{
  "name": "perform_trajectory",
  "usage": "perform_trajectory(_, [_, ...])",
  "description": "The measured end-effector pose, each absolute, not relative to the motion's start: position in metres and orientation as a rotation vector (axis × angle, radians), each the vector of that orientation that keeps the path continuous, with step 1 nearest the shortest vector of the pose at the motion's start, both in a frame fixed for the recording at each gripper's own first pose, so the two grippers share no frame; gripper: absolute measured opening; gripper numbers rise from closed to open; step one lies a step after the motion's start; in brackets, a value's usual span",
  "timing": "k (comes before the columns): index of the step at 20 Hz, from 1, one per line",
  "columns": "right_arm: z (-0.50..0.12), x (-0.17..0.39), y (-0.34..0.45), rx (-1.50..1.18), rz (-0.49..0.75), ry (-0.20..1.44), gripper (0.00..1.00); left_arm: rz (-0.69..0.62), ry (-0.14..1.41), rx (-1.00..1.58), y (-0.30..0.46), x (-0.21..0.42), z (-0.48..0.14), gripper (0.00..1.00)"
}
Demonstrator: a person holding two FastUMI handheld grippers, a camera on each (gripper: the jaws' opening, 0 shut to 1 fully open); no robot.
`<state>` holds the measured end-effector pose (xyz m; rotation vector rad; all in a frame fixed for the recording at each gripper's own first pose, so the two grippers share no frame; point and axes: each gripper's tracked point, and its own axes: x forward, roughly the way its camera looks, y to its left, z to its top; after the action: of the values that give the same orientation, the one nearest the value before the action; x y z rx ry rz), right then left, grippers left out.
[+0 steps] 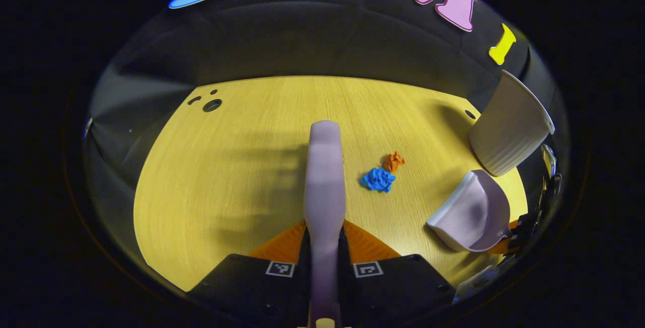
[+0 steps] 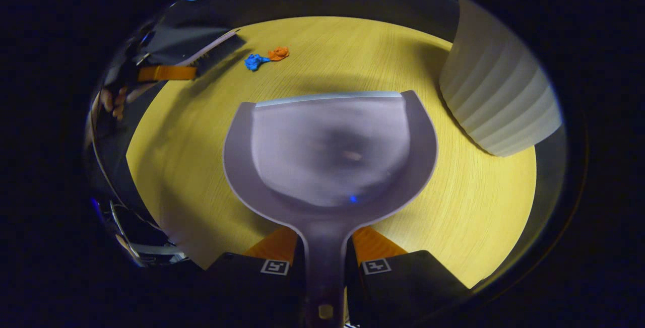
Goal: Pick up the small broom and dustpan from the desktop, sweep the trash into the dustpan with the broom, and then empty the trash into the garbage bin.
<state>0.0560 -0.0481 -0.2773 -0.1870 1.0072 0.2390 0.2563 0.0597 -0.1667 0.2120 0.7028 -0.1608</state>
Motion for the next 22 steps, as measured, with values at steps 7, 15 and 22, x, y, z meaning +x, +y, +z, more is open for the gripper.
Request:
perform_trajectory(7, [-0.274, 0.054, -0.054, -0.256, 0.304, 1.021, 0.34, -0.32, 0.761, 0.469, 0.03, 0.297, -0.181, 0.28])
perform_trajectory(15, [-0.276, 0.048, -0.056, -0.325, 0.375, 1.026, 0.34, -0.608, 0.815, 0.791, -0.005, 0.282, -0.195, 0.28])
perform_trajectory(22, [-0.278, 0.046, -0.059, -0.361, 0.394, 1.019, 0.39, -0.835, 0.933, 0.831, -0.05, 0.21, -0.233, 0.3])
